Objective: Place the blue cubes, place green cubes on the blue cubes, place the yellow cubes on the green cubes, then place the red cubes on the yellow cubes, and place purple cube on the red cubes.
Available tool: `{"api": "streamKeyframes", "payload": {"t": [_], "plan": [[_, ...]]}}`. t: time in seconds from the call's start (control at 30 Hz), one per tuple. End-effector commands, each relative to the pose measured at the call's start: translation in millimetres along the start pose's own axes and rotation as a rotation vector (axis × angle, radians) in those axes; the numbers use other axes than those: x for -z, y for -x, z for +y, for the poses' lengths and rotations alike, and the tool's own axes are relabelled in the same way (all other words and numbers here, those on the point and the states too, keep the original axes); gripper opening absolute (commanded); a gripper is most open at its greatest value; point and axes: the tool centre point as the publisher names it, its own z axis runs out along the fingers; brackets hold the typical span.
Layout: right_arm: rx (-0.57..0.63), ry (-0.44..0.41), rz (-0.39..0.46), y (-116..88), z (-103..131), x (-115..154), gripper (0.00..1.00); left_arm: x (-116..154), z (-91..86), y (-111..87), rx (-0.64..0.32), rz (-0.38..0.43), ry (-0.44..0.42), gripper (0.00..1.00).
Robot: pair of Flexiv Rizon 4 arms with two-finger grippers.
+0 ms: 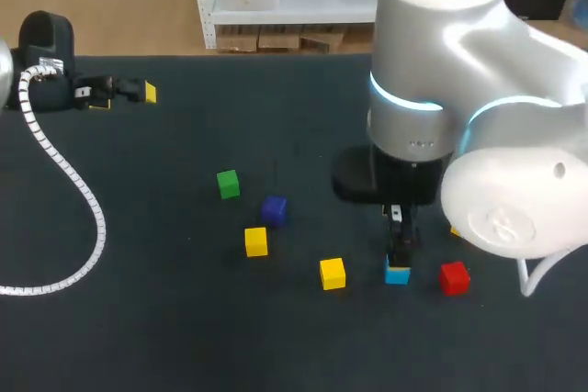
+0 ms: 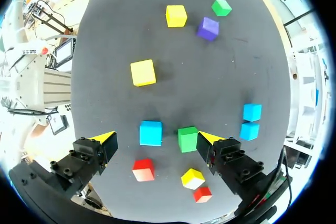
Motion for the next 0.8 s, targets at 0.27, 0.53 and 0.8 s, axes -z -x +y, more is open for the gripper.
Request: {"api": "streamKeyframes", "payload": {"t": [0.27,0.53,0.8], "plan": [[-0.025,0.041,-0.014,-1,12,-23,1.0,0,0.0,0.0,0.0,0.0,0.0,1.0],[-0.034,0.072,0.011,-1,18,-37,1.0,0,0.0,0.0,0.0,0.0,0.0,1.0],[-0.052,0.087,0.018,-7,17,-47,1.0,0,0.0,0.0,0.0,0.0,0.0,1.0]]}}
